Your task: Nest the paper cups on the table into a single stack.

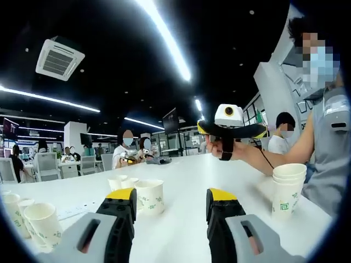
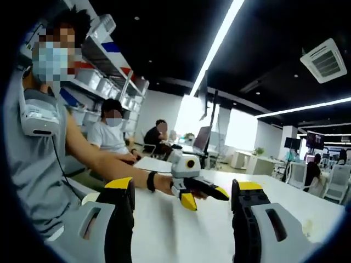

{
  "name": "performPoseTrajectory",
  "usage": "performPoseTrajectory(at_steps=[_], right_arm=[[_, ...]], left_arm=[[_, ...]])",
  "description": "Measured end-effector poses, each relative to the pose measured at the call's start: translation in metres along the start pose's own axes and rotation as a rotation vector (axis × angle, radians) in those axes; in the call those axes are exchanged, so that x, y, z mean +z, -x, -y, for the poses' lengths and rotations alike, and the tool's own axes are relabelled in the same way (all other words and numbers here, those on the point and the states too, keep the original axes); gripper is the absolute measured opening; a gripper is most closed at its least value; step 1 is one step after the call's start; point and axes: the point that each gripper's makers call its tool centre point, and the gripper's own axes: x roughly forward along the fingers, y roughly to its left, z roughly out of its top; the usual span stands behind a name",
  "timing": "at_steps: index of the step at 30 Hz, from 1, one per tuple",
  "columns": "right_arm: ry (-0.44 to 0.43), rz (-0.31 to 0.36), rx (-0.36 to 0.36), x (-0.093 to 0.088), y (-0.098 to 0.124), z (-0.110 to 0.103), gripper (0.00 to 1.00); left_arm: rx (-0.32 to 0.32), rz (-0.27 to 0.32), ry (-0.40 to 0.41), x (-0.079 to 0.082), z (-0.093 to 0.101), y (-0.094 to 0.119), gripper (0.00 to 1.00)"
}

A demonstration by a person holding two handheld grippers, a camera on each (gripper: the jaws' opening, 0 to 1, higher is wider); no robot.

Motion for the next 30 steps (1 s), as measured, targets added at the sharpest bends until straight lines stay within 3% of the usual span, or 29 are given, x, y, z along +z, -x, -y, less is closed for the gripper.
performPoseTrajectory(at_steps=[9,17,23,30], right_arm=[[-0.053,0.092,-0.096,-0.014,0.025,0.030,0.72],[-0.030,0.152,-0.133,-0.021,0.040,0.038,0.70],[-0.028,0.156,-0.187,-0.022,0.047,0.046,0.70],[-0.049,0.117,-0.256,-0.039,0.053,0.054,0.68]], left_arm=[[0.029,-0.004,0.002,-0.001,-0.008,0.002,0.53],[0.041,-0.014,-0.003,-0.003,-0.010,0.001,0.53],[0.066,-0.008,-0.012,-0.001,-0.014,0.003,0.54],[0.075,-0.032,-0.036,-0.006,-0.010,-0.002,0.55]])
